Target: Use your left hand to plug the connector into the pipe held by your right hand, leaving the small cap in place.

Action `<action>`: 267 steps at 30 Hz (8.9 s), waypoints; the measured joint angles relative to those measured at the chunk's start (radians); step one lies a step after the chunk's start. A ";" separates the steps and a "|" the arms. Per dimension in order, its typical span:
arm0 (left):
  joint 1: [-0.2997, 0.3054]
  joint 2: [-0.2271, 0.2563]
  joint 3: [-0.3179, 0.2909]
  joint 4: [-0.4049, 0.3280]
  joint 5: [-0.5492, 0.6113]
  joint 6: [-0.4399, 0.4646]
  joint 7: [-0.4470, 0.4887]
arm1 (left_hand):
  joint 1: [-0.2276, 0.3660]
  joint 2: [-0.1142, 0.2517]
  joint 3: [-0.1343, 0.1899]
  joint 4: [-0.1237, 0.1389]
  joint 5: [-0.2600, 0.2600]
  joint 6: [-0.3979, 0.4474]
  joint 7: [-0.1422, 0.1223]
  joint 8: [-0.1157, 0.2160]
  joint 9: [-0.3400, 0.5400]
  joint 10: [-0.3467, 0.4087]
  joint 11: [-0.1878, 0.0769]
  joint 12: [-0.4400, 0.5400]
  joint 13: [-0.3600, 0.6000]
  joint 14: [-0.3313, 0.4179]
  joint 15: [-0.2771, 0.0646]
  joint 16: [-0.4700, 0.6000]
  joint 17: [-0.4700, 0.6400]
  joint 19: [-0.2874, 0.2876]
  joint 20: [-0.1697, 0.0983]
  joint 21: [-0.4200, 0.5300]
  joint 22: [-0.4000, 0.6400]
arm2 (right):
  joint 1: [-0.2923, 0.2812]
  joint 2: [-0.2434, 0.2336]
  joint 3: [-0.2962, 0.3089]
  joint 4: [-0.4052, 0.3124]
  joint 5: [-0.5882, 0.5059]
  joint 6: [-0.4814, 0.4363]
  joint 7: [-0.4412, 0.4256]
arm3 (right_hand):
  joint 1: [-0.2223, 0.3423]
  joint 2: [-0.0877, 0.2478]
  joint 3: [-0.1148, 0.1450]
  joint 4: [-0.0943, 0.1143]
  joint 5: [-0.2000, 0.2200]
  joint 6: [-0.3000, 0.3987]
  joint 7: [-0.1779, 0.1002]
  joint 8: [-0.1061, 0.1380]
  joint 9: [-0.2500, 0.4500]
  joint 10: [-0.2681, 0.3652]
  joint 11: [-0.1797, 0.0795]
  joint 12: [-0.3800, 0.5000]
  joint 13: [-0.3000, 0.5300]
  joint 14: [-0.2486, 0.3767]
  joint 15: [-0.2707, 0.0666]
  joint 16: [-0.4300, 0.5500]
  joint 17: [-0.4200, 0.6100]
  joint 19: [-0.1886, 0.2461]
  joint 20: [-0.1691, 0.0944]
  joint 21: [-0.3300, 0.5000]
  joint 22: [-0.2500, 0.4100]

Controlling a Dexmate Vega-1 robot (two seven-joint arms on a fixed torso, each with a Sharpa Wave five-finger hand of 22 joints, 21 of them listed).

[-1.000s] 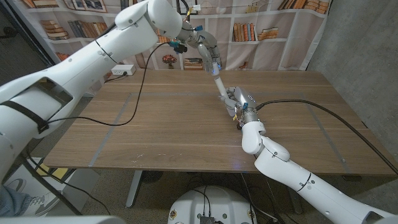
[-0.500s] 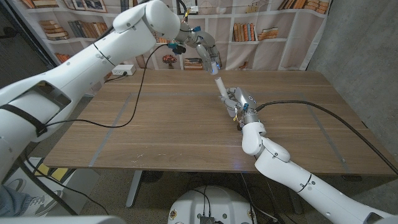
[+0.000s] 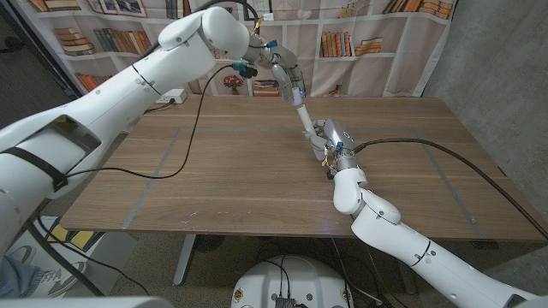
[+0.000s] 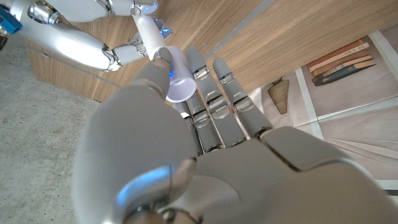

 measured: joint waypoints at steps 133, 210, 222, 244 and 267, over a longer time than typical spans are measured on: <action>0.028 -0.024 0.010 0.018 -0.048 -0.013 0.034 | 0.000 0.000 0.015 -0.013 -0.003 0.003 -0.003 0.000 0.050 0.007 0.000 -0.027 0.082 -0.016 0.009 0.000 0.004 -0.027 0.006 0.040 0.000 | 0.018 -0.045 0.020 -0.012 -0.095 -0.002 0.087 | 0.002 -0.002 0.044 0.044 0.008 -0.012 -0.013 0.003 0.025 0.029 -0.011 0.008 0.004 0.057 -0.021 0.005 0.003 -0.012 0.005 0.105 -0.005; 0.053 -0.076 0.005 0.113 -0.092 -0.111 0.093 | 0.000 0.000 0.019 -0.017 -0.005 0.003 -0.003 -0.007 0.100 0.007 0.000 -0.043 0.117 -0.032 0.010 0.000 0.004 -0.056 0.005 0.055 -0.002 | 0.013 -0.028 0.037 -0.045 -0.035 -0.037 0.031 | 0.008 -0.008 0.044 0.044 0.008 0.004 -0.029 -0.005 0.025 0.050 -0.011 0.008 0.004 0.088 -0.038 0.017 0.011 -0.009 0.002 0.155 -0.010; 0.075 -0.081 -0.013 0.117 -0.124 -0.125 0.125 | 0.000 0.000 0.019 -0.017 -0.005 0.009 -0.009 -0.009 0.089 0.007 0.000 -0.046 0.146 -0.056 0.005 -0.008 0.004 -0.065 0.007 0.055 -0.002 | 0.003 -0.024 0.048 -0.047 -0.020 -0.025 0.012 | 0.008 -0.007 0.044 0.044 0.008 0.004 -0.029 -0.005 0.028 0.052 -0.012 0.008 0.004 0.088 -0.038 0.020 0.009 -0.009 0.002 0.163 -0.010; 0.042 -0.084 0.017 0.117 -0.102 -0.104 0.100 | -0.029 -0.029 0.062 0.020 -0.005 -0.021 0.042 -0.085 0.062 -0.050 0.016 -0.069 0.141 -0.206 0.041 -0.037 -0.003 -0.158 0.018 0.032 -0.007 | -0.010 -0.031 0.056 -0.057 -0.012 -0.012 0.000 | 0.008 -0.007 0.044 0.044 0.008 0.004 -0.028 -0.005 0.032 0.055 -0.016 0.008 0.004 0.095 -0.041 0.020 0.012 -0.009 0.002 0.178 -0.014; 0.037 -0.097 0.027 0.131 -0.093 -0.109 0.087 | -0.094 -0.033 0.063 0.028 -0.003 -0.090 0.056 -0.136 0.045 -0.163 0.021 -0.069 0.107 -0.375 0.084 -0.044 -0.007 -0.238 0.034 -0.012 -0.007 | -0.033 -0.034 0.077 -0.075 -0.003 0.009 -0.025 | 0.009 -0.009 0.044 0.044 0.008 0.003 -0.028 -0.004 0.032 0.059 -0.019 0.008 0.009 0.094 -0.041 0.020 0.012 -0.012 0.005 0.186 -0.014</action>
